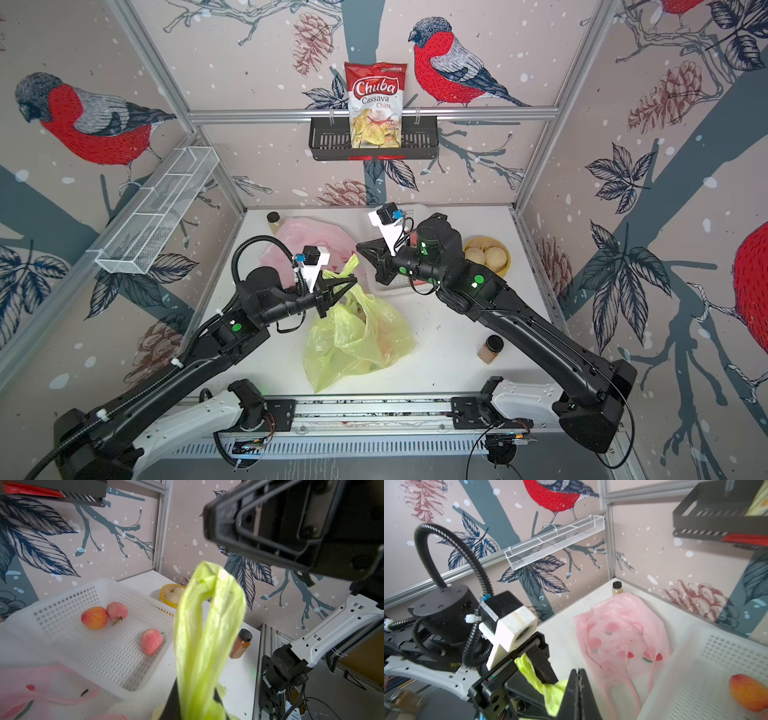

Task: Place the peach into a plastic bag & tie a knot
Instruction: Cross the plastic bag at the center of the board.

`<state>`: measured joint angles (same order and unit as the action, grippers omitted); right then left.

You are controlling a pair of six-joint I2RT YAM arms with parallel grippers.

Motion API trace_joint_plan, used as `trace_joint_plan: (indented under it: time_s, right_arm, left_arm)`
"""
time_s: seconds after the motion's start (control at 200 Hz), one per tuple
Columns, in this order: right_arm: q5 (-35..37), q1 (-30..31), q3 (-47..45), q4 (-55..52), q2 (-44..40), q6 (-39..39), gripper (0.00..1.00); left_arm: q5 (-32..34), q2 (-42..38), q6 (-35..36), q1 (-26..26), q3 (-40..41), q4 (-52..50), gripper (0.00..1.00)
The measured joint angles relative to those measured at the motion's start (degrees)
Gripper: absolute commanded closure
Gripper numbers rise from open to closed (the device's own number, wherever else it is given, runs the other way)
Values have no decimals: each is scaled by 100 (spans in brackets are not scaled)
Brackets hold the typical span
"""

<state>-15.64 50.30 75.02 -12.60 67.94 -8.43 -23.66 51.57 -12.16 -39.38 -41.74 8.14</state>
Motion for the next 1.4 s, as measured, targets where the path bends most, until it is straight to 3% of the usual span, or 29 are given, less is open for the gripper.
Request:
trace_joint_plan:
  time_s: [0.105,0.195,0.225,0.275,0.33,0.45,0.595,0.87,0.931,1.001,1.051,1.241,1.401]
  right_arm:
    - [0,24,-68,94,-90,24,100]
    - [-2,26,-162,164,-153,63,100]
    - [-2,24,-173,164,-157,63,87]
    - [2,24,-164,160,-133,57,54]
    - [24,22,-103,120,-37,31,37]
    - [114,37,-2,-15,170,-74,24]
    - [166,170,2,-142,258,-201,22]
    - [221,186,2,-166,621,-251,32]
    - [203,184,4,-157,662,-262,49]
    - [131,177,31,-118,695,-267,84]
    - [70,177,39,-72,713,-348,100]
    - [15,173,-24,61,562,-350,100]
    - [20,164,-179,238,192,-343,100]
  left_arm:
    - [26,-11,-57,9,72,-35,78]
    - [37,-11,-101,9,103,-76,84]
    - [37,-13,-107,9,114,-90,87]
    - [37,-17,-116,9,120,-116,90]
    - [33,-20,-116,9,118,-114,92]
    - [20,2,-116,9,61,-118,92]
    - [-15,35,-116,9,33,-116,93]
    - [-59,13,-116,9,2,-111,93]
    - [-74,13,-116,9,-7,-116,93]
    - [-85,13,-116,9,-26,-111,91]
    - [-98,13,-116,9,-33,-111,87]
    - [-26,-4,-138,9,-15,-116,76]
    - [20,-144,-245,9,225,-116,78]
